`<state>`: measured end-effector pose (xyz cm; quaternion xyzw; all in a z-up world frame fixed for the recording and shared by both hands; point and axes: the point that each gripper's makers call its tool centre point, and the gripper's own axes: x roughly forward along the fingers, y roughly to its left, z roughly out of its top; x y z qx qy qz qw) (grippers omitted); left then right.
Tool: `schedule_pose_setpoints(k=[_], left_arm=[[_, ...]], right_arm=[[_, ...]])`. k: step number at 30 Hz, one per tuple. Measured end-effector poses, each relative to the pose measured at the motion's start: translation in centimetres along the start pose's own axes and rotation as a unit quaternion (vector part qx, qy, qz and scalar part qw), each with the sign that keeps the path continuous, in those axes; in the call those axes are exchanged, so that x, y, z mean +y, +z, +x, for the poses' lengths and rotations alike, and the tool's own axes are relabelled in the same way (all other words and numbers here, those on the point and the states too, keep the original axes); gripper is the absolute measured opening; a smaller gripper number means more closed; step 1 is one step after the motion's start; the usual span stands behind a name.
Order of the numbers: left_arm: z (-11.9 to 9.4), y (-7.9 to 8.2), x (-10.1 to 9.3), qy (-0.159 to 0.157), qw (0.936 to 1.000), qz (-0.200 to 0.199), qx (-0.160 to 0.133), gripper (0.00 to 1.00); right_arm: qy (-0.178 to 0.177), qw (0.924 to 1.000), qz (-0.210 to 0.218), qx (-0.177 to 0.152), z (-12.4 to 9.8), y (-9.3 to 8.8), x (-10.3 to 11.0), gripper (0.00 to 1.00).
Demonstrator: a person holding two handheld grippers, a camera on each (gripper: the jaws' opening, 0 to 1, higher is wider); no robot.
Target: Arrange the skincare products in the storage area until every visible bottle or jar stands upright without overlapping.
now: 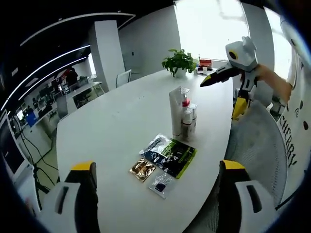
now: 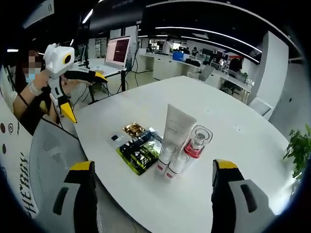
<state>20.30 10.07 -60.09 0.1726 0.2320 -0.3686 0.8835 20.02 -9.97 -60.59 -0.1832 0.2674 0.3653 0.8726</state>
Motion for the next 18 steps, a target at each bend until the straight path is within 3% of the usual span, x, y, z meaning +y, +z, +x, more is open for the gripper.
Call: schedule_pose_setpoints(k=[18], left_arm=[[-0.39, 0.00, -0.41, 0.003, 1.0000, -0.005, -0.002, 0.99]], right_arm=[[0.001, 1.0000, 0.001, 0.001, -0.15, -0.17, 0.46, 1.00]])
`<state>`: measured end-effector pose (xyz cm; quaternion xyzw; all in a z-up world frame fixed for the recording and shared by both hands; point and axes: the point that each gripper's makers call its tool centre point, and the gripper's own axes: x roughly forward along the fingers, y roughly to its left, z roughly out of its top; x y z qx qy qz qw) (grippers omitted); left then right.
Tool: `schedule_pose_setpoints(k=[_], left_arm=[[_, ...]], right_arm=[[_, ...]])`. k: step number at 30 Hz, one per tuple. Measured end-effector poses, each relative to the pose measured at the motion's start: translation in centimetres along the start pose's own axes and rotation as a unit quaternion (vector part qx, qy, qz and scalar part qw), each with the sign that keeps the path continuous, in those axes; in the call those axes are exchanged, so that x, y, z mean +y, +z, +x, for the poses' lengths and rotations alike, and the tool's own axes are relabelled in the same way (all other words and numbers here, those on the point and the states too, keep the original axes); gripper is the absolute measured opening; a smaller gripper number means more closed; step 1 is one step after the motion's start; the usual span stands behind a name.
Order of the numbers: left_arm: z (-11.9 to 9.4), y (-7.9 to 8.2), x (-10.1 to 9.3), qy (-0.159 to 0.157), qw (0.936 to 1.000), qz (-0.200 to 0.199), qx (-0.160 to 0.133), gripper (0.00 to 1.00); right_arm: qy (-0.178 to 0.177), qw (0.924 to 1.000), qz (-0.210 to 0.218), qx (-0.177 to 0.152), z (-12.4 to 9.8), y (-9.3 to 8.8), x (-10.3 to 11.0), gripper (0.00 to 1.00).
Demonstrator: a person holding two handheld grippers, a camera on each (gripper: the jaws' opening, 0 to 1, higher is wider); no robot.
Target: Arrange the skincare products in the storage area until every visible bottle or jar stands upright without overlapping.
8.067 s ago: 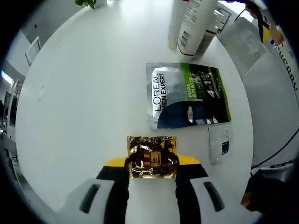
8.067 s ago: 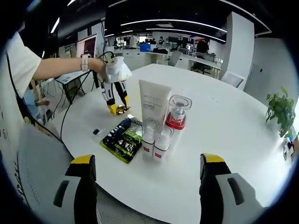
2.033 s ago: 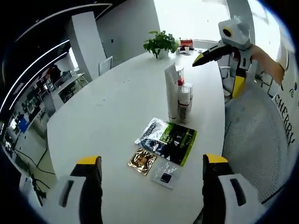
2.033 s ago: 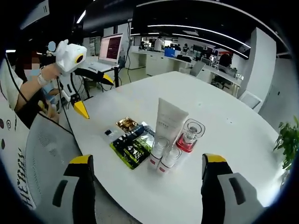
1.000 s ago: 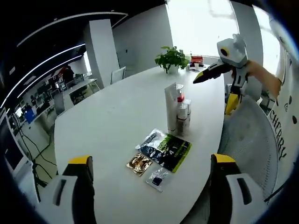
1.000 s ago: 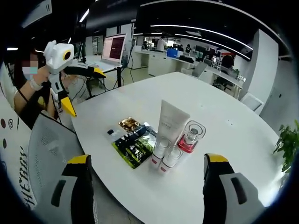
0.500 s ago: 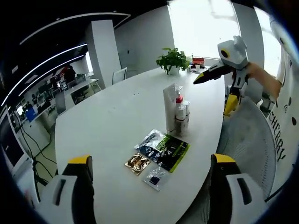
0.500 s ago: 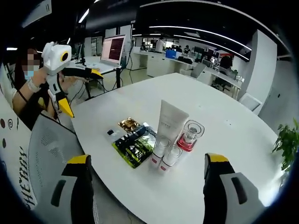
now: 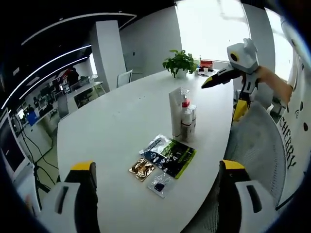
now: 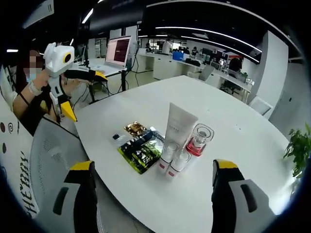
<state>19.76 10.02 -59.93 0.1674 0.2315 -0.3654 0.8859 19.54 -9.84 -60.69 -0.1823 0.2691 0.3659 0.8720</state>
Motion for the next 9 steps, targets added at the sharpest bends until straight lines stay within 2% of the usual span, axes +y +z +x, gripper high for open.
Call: schedule_pose_setpoints(k=[9], left_arm=[[0.01, -0.08, 0.05, 0.000, 1.0000, -0.003, -0.002, 0.99]], right_arm=[[0.002, 1.0000, -0.001, 0.002, 0.15, -0.08, 0.04, 1.00]])
